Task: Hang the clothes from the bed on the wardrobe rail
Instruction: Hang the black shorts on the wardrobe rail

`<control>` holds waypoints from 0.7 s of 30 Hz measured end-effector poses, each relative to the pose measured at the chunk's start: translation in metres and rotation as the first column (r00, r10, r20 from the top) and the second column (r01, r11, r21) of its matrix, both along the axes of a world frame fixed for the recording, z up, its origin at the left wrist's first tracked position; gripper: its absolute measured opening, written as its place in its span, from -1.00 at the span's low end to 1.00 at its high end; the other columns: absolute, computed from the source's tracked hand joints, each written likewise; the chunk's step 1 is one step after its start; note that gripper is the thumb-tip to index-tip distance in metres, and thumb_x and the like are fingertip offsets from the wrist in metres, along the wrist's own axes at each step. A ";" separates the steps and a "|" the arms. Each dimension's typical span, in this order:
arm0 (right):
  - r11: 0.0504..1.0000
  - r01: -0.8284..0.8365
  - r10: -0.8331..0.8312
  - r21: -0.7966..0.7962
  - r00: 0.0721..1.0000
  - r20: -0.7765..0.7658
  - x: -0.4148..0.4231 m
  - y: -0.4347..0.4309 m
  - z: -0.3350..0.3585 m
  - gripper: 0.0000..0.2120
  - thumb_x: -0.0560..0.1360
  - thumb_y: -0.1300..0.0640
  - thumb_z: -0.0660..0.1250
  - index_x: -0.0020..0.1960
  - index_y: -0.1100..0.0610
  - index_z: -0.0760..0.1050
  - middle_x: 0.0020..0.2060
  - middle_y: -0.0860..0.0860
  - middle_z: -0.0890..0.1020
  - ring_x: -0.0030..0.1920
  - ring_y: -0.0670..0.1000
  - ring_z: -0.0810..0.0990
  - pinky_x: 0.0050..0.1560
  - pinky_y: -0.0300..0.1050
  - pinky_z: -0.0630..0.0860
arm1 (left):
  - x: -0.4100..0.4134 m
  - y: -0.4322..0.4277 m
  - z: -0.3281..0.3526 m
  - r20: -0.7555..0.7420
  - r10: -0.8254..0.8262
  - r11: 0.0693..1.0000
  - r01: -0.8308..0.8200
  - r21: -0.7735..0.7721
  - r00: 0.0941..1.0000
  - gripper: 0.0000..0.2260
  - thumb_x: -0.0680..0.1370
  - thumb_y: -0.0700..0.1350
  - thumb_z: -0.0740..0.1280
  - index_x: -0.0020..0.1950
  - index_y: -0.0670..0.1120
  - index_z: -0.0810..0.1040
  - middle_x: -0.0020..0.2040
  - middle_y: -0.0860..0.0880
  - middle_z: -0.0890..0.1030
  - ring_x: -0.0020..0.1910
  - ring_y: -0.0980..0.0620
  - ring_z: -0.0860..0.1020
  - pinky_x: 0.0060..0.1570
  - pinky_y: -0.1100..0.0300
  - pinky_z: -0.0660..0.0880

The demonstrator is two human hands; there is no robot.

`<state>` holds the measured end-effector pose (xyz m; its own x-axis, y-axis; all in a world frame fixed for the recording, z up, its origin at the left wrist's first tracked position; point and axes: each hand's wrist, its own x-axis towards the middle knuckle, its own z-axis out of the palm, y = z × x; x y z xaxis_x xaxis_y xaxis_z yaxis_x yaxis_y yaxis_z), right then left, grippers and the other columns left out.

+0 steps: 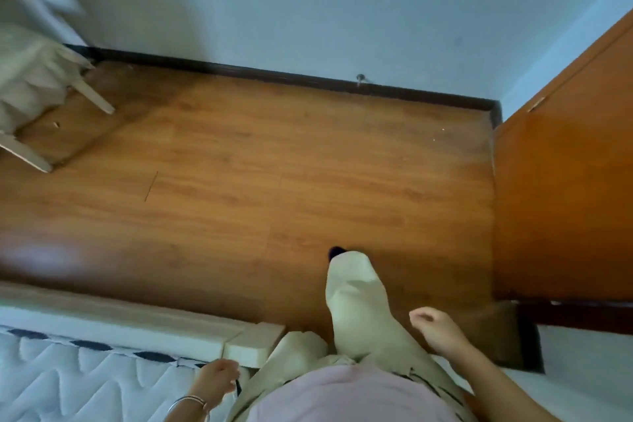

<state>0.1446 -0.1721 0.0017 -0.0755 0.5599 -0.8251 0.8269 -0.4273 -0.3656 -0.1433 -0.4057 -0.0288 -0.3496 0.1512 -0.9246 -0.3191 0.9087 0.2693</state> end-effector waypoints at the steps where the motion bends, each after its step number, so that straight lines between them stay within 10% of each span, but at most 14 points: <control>1: 0.999 -0.031 0.032 -0.038 0.999 0.037 0.000 0.018 -0.005 -0.83 0.54 0.11 0.21 0.05 0.09 0.54 -0.02 0.04 0.56 0.04 0.04 0.52 0.06 -0.11 0.43 | -0.003 0.010 -0.004 0.001 0.061 0.998 -0.061 -0.012 0.998 -0.92 0.56 -0.34 0.17 -0.01 -0.26 0.45 -0.30 -0.08 0.47 -0.36 0.02 0.41 -0.53 0.32 0.40; 8: 0.940 -0.328 0.340 -0.089 0.918 0.206 -0.019 0.175 -0.011 -0.85 0.52 0.10 0.24 -0.14 0.09 0.57 -0.08 0.05 0.59 0.05 0.08 0.55 0.16 -0.06 0.45 | -0.010 0.107 0.014 -0.026 0.472 0.881 -0.471 0.049 0.881 -0.84 0.59 -0.17 0.15 -0.09 -0.14 0.50 -0.13 -0.09 0.56 -0.10 -0.06 0.50 -0.26 0.22 0.32; 12: 0.886 -0.448 0.462 -0.117 0.846 0.266 -0.083 0.248 -0.002 -0.83 0.53 0.14 0.19 -0.14 0.13 0.53 -0.26 0.03 0.62 -0.16 0.10 0.60 -0.15 -0.13 0.45 | -0.019 0.124 0.028 -0.106 0.559 0.828 -0.547 0.123 0.822 -0.87 0.59 -0.13 0.17 0.00 -0.05 0.51 -0.04 -0.02 0.58 0.01 -0.02 0.53 -0.09 0.17 0.40; 21: 0.532 -0.834 0.847 -0.145 0.523 0.100 -0.335 0.234 -0.017 -0.83 0.58 0.14 0.12 0.00 0.14 0.48 -0.21 0.03 0.58 -0.23 0.00 0.52 -0.33 -0.24 0.37 | -0.011 0.070 0.009 -0.085 0.885 0.455 -0.889 -0.058 0.458 -0.90 0.56 -0.36 0.17 -0.08 -0.33 0.47 -0.28 -0.15 0.47 -0.36 -0.05 0.40 -0.47 0.23 0.44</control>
